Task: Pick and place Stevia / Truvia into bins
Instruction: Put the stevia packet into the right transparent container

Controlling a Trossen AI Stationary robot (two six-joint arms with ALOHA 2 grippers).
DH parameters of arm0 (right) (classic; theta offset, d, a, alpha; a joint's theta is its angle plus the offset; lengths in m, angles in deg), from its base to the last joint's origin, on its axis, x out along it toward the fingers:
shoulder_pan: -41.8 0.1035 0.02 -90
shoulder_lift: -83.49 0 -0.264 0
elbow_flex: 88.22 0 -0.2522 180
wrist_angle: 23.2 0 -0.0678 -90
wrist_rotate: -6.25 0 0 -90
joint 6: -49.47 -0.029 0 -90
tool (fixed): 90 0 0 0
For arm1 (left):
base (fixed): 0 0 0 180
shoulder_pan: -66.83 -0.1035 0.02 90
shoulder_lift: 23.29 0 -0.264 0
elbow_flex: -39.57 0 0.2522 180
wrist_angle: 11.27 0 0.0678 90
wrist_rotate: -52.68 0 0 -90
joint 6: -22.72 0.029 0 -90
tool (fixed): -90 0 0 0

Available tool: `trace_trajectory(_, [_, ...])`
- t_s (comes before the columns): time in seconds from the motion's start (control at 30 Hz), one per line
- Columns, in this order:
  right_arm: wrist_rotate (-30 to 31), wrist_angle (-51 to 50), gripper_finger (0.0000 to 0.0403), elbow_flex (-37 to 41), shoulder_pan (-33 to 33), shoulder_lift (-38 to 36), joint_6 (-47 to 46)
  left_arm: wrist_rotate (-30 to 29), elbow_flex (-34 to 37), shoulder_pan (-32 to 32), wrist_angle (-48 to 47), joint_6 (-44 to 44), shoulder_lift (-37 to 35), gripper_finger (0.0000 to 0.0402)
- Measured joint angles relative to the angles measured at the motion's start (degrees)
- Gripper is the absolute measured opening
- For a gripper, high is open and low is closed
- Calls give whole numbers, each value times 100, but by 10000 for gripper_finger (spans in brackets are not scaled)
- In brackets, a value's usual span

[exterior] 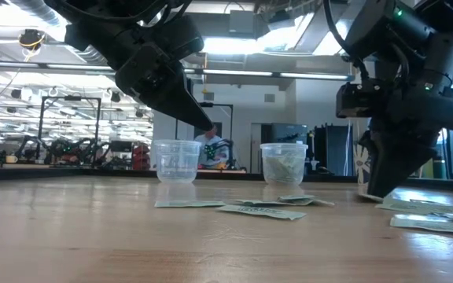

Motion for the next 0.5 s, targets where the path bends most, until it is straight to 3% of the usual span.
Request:
trace_trajectory(0.2, [5,50,5,4,-2,0,116,0,0,0,0,-2,0,88])
trace_trajectory(0.5, [45,-117,2,-250,-9,33,203,0,0,0,1,-2,0,88])
